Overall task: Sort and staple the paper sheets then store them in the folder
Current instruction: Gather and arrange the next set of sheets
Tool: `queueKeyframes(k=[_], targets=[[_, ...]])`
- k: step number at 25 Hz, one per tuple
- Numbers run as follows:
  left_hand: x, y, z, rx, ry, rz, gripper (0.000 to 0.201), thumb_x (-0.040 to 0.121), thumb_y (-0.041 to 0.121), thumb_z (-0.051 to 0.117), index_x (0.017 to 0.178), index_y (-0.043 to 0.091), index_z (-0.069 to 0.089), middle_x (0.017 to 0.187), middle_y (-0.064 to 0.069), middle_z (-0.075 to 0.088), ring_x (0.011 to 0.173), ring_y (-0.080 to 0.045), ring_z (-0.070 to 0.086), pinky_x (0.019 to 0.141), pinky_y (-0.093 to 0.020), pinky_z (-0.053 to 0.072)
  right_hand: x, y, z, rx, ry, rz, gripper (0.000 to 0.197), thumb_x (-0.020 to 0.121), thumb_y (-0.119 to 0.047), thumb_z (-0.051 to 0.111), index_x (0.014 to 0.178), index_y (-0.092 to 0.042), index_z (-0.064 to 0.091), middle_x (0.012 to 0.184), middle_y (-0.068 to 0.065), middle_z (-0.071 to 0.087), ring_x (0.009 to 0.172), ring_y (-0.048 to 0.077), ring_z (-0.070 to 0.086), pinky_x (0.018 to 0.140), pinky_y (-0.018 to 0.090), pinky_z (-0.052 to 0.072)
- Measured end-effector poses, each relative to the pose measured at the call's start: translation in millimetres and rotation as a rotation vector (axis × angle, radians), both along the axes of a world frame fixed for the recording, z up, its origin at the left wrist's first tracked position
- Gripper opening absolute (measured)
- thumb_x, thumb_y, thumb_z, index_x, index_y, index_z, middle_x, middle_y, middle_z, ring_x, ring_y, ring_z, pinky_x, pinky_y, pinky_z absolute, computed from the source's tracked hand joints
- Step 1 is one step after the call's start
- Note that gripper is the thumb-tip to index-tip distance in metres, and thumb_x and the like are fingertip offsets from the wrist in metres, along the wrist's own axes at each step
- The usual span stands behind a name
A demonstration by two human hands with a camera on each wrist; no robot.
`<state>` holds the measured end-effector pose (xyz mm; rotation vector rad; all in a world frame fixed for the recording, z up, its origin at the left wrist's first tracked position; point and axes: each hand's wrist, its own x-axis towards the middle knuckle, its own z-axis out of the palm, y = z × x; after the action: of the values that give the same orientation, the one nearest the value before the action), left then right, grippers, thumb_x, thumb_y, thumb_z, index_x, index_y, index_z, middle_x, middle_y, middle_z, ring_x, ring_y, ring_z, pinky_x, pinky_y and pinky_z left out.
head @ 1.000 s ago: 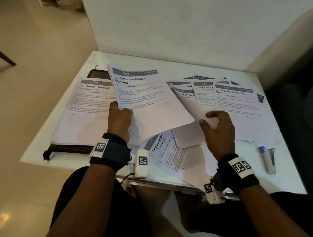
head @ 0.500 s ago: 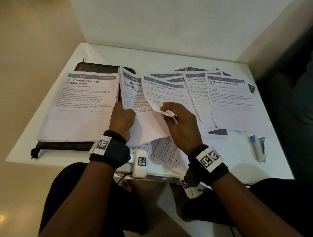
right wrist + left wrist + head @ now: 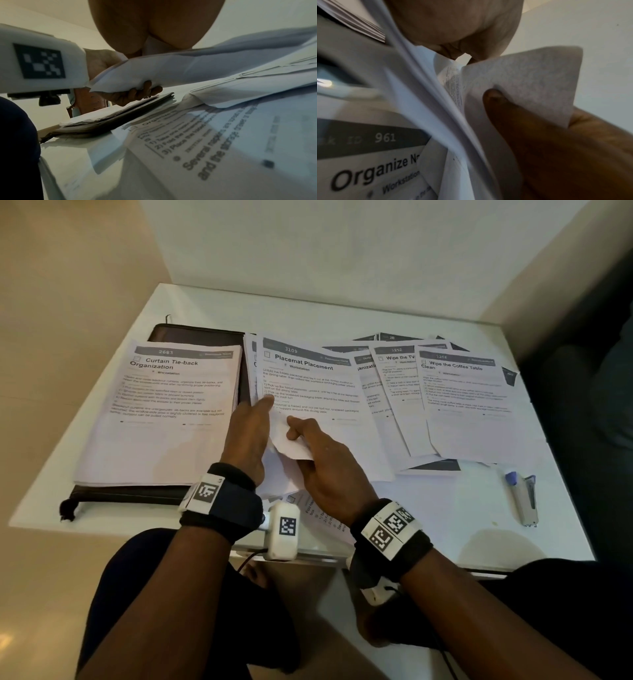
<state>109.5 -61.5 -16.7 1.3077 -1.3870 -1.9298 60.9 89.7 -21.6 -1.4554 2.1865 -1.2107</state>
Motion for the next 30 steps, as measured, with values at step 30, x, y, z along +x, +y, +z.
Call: queueKeyframes(k=[30], targets=[[12, -18, 8, -0.578, 0.000, 0.061, 0.024, 0.104, 0.032, 0.056, 0.112, 0.014, 0.068, 0.109, 0.001, 0.074, 0.099, -0.018, 0.070, 0.084, -0.033, 0.057, -111, 42, 15, -0.162, -0.757, -0.482, 0.021, 0.089, -0.011, 0.075, 0.110, -0.007, 0.074, 0.107, 0.004, 0.078, 0.103, 0.024, 0.073, 0.091, 0.037, 0.058]])
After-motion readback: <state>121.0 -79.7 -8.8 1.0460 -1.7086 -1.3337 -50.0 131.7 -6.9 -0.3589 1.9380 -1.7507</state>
